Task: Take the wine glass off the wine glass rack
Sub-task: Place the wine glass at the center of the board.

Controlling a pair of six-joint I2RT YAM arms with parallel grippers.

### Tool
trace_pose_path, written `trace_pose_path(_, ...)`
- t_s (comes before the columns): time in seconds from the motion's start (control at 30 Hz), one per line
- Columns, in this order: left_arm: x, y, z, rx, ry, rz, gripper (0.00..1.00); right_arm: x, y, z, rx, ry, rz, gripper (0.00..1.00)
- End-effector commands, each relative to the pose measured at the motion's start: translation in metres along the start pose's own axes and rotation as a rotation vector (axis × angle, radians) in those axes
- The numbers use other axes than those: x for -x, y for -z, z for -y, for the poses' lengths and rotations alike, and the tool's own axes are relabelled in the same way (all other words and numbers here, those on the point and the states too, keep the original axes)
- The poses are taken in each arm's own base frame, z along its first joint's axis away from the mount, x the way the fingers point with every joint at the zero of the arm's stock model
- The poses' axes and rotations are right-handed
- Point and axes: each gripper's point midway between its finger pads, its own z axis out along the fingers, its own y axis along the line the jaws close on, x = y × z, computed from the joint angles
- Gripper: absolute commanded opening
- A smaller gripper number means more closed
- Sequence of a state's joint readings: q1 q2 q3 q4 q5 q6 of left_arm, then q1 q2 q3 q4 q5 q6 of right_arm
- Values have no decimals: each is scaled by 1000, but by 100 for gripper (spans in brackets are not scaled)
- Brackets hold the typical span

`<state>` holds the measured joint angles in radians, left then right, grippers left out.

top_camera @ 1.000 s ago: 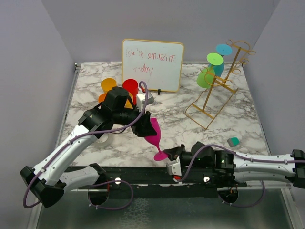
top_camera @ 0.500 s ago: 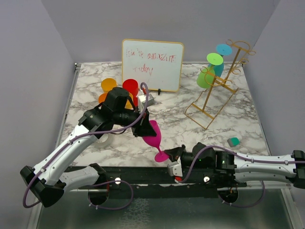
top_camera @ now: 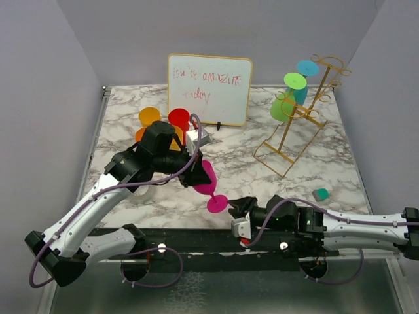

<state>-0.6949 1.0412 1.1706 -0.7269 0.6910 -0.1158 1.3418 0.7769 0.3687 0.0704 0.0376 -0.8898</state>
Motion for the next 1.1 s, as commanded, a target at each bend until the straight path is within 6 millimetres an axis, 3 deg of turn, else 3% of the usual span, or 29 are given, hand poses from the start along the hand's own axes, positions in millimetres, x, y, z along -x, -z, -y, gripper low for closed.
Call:
trace_pose_path(0.0, 17, 13, -23, 177, -50, 71, 0, 5, 5, 5, -43, -67, 22, 40)
trace_pose_path(0.23, 29, 16, -71, 427, -35, 107, 0, 13, 15, 22, -140, -256, 54, 43)
trace_pose_path(0.4, 43, 6, -101, 532, -8, 145, 0, 12, 36, 70, -421, -609, 50, 56)
trace_pose_path(0.57, 43, -9, -145, 672, 24, 123, 0, -5, 68, 111, -717, -942, -25, 74)
trace_pose_path(0.77, 41, -26, -194, 836, 38, 71, 0, -4, 83, 113, -769, -1194, -72, 75)
trace_pose_path(0.87, 48, -31, -205, 865, 28, 75, 0, 4, 87, 115, -758, -1302, -55, 75)
trace_pose_path(1.07, 55, -43, -217, 869, -4, 95, 0, 15, 102, 122, -749, -1358, -34, 77)
